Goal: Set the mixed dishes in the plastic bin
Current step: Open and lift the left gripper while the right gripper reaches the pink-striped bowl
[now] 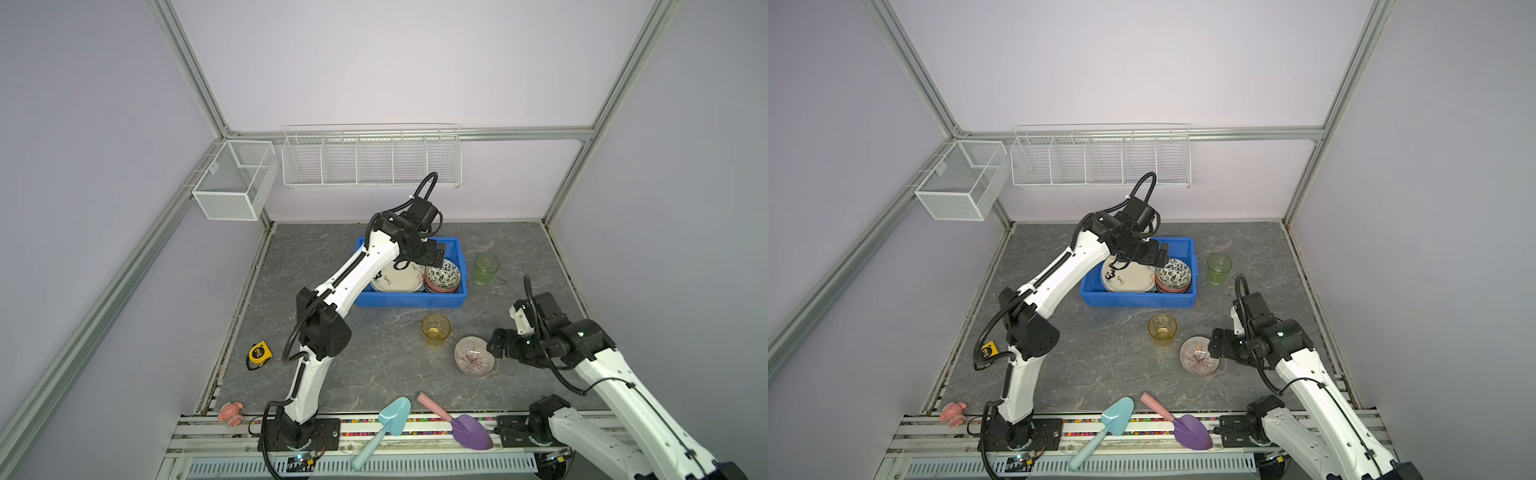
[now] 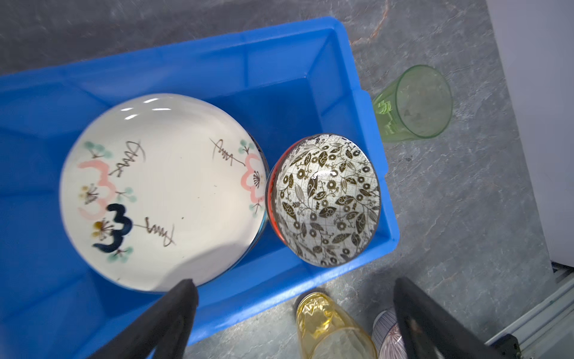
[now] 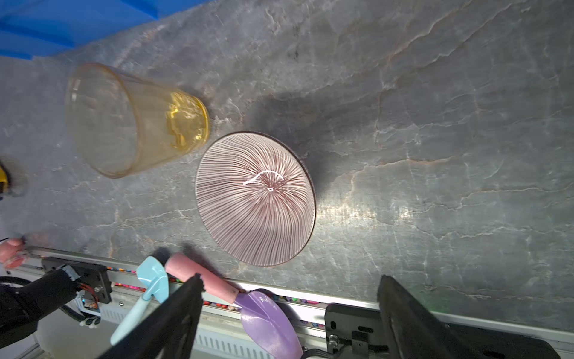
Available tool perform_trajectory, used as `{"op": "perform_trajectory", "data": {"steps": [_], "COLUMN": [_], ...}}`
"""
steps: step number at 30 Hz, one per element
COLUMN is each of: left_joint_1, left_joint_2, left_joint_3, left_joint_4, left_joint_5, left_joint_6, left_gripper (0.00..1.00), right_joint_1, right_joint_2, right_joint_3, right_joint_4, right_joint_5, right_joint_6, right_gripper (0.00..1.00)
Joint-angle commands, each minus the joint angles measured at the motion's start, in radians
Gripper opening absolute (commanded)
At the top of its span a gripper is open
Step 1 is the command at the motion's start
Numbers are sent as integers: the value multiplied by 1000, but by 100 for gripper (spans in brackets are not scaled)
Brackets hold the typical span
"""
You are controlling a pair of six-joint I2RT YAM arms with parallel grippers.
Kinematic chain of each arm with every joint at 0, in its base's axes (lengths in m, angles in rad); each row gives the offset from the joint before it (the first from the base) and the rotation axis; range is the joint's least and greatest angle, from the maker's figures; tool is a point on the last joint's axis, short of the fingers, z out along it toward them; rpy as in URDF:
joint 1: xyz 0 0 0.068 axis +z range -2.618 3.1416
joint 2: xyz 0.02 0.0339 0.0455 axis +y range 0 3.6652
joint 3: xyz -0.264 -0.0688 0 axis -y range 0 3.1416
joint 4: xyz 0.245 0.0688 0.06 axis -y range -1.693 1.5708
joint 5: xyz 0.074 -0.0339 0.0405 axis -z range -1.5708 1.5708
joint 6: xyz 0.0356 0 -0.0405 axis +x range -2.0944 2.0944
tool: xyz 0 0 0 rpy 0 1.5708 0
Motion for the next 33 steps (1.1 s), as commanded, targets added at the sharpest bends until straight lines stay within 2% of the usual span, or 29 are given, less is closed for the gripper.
{"op": "perform_trajectory", "data": {"steps": [1, 7, 11, 15, 23, 27, 33], "left_joint_1": [3, 2, 8, 9, 12, 39, 49], "left_joint_2": [-127, -321, -397, -404, -393, -368, -391], "left_joint_3": [-132, -421, -569, -564, -573, -562, -592], "left_joint_4": [59, 227, 346, 342, 375, 391, 383], "left_joint_5": [-95, -207, -200, -136, -112, -8, -67], "left_joint_6": [19, 40, 65, 89, 67, 43, 61], "left_gripper": [98, 98, 100, 99, 100, 99, 100], "right_joint_1": [-4, -3, -1, 0, 2, 1, 1], "right_joint_2": [32, 91, 136, 195, 215, 204, 201], "right_joint_3": [-36, -54, -112, -157, -195, -175, -169], "right_joint_4": [22, 73, 183, 255, 301, 267, 260], "right_joint_5": [2, -3, -52, -67, -68, -56, -46], "right_joint_6": [-17, 13, 25, 31, 44, 35, 25], "right_gripper": [92, 94, 99, 95, 81, 78, 77]}}
